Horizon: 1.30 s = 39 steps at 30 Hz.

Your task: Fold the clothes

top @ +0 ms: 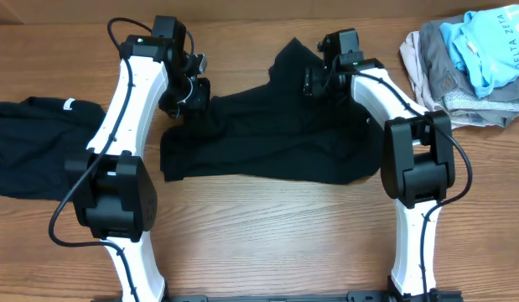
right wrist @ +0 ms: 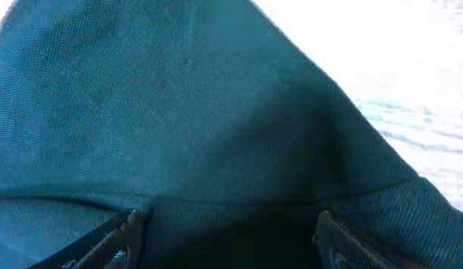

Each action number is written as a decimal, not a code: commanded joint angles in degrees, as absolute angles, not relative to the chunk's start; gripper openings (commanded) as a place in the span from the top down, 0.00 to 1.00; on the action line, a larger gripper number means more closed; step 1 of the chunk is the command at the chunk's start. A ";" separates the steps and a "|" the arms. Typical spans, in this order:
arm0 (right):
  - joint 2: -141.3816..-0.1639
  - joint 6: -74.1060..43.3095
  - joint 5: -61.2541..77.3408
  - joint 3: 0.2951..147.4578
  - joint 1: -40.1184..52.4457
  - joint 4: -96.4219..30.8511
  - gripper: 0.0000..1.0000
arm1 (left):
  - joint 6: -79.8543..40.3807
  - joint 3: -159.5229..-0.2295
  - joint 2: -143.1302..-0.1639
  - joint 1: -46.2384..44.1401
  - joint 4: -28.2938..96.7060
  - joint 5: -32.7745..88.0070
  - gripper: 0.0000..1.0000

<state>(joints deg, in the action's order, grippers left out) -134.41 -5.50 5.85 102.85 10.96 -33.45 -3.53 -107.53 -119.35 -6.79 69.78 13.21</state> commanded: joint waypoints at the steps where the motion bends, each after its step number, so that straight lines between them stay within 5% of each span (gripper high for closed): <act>1: -134.52 -6.02 4.25 102.00 10.41 -40.84 0.21 | -4.54 -108.51 -117.64 -7.22 69.58 12.91 0.96; 11: -134.47 -7.75 4.89 101.97 8.27 -58.50 0.15 | -4.36 -108.49 -117.64 -7.22 70.11 12.88 0.96; 24: -127.04 0.14 13.54 108.88 6.83 -62.30 0.15 | -4.25 -108.49 -117.64 -7.22 70.43 11.40 0.96; 39: -134.65 9.21 6.46 114.74 7.11 -44.27 0.10 | -3.84 -108.49 -117.64 -7.40 69.67 11.14 0.96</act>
<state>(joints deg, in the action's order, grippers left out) -130.96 6.90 7.90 113.78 6.90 -45.60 -3.51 -107.53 -119.35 -6.79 69.80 11.70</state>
